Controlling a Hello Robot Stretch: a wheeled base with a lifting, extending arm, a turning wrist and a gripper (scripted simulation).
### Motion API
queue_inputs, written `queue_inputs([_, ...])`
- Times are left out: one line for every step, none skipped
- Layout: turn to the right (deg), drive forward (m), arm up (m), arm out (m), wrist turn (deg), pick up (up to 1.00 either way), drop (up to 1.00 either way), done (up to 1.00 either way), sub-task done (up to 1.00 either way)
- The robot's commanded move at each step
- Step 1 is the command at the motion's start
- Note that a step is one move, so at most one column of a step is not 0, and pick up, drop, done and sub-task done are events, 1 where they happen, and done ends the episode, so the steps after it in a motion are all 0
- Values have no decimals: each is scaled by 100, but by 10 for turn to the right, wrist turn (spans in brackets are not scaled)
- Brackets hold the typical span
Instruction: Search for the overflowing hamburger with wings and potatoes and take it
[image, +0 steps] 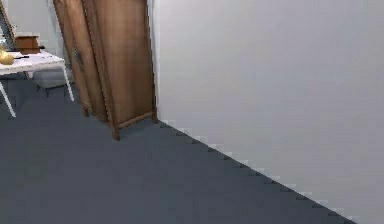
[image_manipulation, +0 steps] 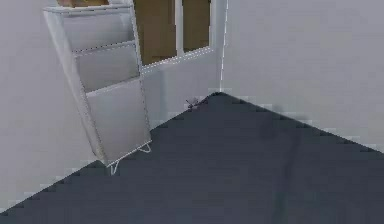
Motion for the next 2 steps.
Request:
queue_inputs([-450, 0, 0, 0, 0, 0, 0, 0, 0])
queue_inputs([0, 100, 0, 0, 0, 0, 0, 0, 0])
